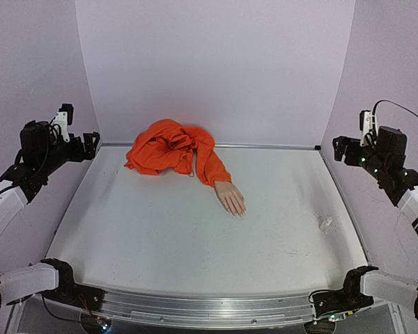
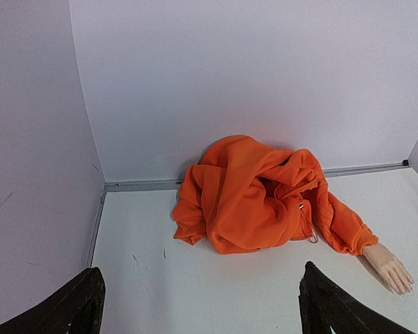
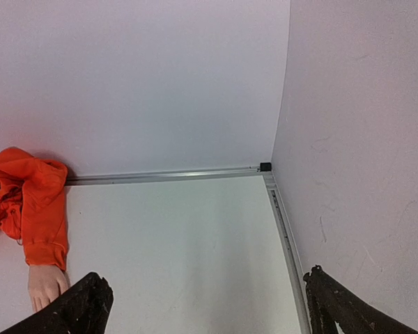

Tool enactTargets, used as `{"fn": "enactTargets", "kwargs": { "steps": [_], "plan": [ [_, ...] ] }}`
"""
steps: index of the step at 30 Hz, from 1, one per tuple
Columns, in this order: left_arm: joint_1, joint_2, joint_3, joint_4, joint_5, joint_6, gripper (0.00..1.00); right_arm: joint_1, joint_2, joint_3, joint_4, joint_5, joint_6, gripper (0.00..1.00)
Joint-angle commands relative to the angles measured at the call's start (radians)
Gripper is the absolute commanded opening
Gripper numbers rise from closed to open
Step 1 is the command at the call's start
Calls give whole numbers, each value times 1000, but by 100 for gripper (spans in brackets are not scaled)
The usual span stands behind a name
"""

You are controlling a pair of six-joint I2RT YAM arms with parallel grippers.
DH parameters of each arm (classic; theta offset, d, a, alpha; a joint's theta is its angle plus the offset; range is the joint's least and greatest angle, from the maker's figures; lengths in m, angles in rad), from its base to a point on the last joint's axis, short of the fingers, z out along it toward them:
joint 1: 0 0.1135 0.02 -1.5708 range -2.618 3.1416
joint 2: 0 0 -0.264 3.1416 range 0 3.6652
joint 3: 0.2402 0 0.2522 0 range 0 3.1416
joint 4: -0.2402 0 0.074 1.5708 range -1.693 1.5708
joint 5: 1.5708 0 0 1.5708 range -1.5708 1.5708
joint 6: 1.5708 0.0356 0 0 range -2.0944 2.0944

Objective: Paint the nails

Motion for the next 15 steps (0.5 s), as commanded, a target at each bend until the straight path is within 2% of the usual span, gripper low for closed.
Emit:
{"fn": "enactTargets", "kwargs": {
  "steps": [1, 8, 15],
  "plan": [
    [7, 29, -33, 65, -53, -78, 98, -27, 39, -41, 106, 58, 54, 98],
    [13, 88, -99, 112, -70, -185, 99, -72, 77, -119, 105, 89, 185, 98],
    [20, 159, -121, 142, -40, -284, 99, -107, 112, -140, -61, 119, 372, 98]
  ]
}}
